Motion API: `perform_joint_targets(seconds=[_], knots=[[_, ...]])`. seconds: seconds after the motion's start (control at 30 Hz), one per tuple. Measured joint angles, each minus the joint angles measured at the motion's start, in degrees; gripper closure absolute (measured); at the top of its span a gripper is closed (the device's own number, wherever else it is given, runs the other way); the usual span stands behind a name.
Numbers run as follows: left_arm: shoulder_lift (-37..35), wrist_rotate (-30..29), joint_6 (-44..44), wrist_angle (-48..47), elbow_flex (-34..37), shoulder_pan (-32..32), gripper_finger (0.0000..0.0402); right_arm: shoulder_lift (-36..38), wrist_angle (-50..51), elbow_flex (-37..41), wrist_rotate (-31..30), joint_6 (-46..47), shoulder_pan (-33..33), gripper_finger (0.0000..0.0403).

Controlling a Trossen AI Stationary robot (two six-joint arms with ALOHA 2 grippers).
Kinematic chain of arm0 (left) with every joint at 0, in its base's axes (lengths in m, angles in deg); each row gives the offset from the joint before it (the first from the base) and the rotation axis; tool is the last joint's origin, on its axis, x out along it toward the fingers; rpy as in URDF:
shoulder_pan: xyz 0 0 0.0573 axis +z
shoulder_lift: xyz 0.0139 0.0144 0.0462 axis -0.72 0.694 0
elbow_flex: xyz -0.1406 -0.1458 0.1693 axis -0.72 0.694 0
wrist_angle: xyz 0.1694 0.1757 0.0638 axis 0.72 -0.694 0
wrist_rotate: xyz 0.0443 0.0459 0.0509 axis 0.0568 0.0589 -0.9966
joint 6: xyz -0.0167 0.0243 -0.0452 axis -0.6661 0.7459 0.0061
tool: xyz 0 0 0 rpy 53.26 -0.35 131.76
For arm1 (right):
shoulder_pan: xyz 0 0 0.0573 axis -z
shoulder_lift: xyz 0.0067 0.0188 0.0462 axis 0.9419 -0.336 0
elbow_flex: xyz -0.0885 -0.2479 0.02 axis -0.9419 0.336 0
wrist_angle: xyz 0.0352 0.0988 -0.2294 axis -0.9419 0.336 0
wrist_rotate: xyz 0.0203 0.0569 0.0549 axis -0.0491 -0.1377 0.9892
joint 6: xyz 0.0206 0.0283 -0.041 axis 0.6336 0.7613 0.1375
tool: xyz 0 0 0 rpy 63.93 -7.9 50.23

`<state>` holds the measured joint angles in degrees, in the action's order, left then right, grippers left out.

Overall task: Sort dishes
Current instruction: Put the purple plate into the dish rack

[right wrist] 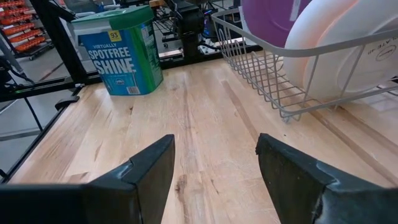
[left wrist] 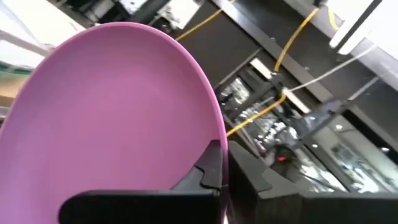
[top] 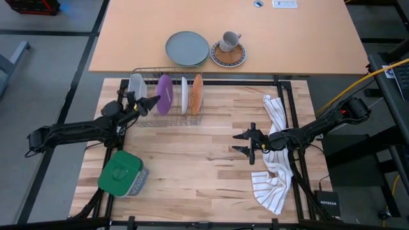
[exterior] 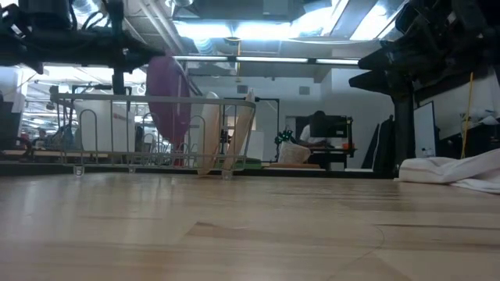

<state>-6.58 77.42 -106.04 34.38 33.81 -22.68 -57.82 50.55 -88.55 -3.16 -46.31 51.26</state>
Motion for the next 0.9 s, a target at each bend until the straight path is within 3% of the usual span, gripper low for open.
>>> perform_joint_targets(seconds=[0.53, 0.9], knots=[[8.99, -0.18, -8.02, -0.26, 0.0, 5.27, 0.0401, 0.0, 0.67, 0.0, 0.02, 0.36, -0.01, 0.0171], [14.16, -3.34, -9.69, 0.23, -0.02, 6.8, 0.0368, 0.01, 1.0, 0.0, 0.02, 0.45, 0.0, 0.0171]])
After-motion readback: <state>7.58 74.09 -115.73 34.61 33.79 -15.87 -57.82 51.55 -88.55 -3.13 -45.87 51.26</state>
